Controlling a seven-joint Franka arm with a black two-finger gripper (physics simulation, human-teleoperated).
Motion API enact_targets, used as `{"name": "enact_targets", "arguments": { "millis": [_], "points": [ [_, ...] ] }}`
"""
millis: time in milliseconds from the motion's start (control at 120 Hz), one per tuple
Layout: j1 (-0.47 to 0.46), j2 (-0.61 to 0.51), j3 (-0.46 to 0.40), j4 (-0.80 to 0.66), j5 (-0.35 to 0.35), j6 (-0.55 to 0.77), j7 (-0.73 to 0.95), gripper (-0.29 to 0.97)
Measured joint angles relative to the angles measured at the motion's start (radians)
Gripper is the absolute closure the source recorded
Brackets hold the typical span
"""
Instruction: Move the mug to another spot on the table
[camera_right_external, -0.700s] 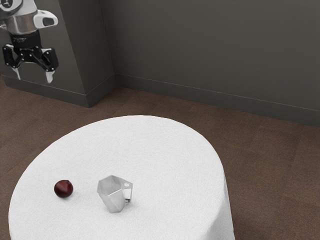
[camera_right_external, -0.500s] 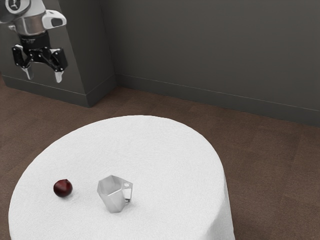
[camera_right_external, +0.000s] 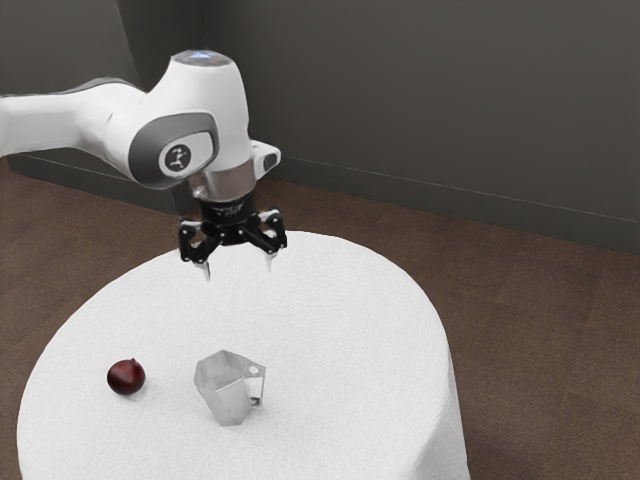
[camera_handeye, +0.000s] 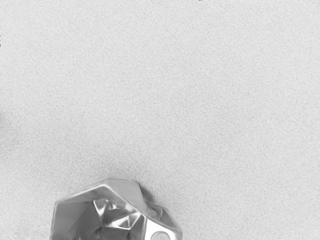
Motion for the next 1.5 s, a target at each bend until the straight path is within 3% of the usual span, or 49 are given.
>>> {"name": "enact_targets", "arguments": {
  "millis": [233, 342, 517, 642, 883, 1125, 1500],
  "points": [
    [-0.064, 0.024, -0.004, -0.086, -0.005, 0.074, -0.484, 0.0],
    [-0.053, 0.02, -0.057, -0.132, -0.028, 0.087, -0.674, 0.0],
    [-0.079, 0.02, -0.106, -0.155, -0.085, 0.094, -0.931, 0.0],
    [-0.033, 0.046, -0.107, -0.157, -0.1, 0.106, -1.074, 0.0],
    [0.061, 0.142, -0.104, -0.141, -0.107, 0.147, -1.277, 0.0],
    [-0.033, 0.185, -0.102, -0.137, -0.103, 0.181, -1.414, 0.0],
    [0.025, 0.231, -0.091, -0.136, -0.094, 0.211, -1.524, 0.0]
  ]
}}
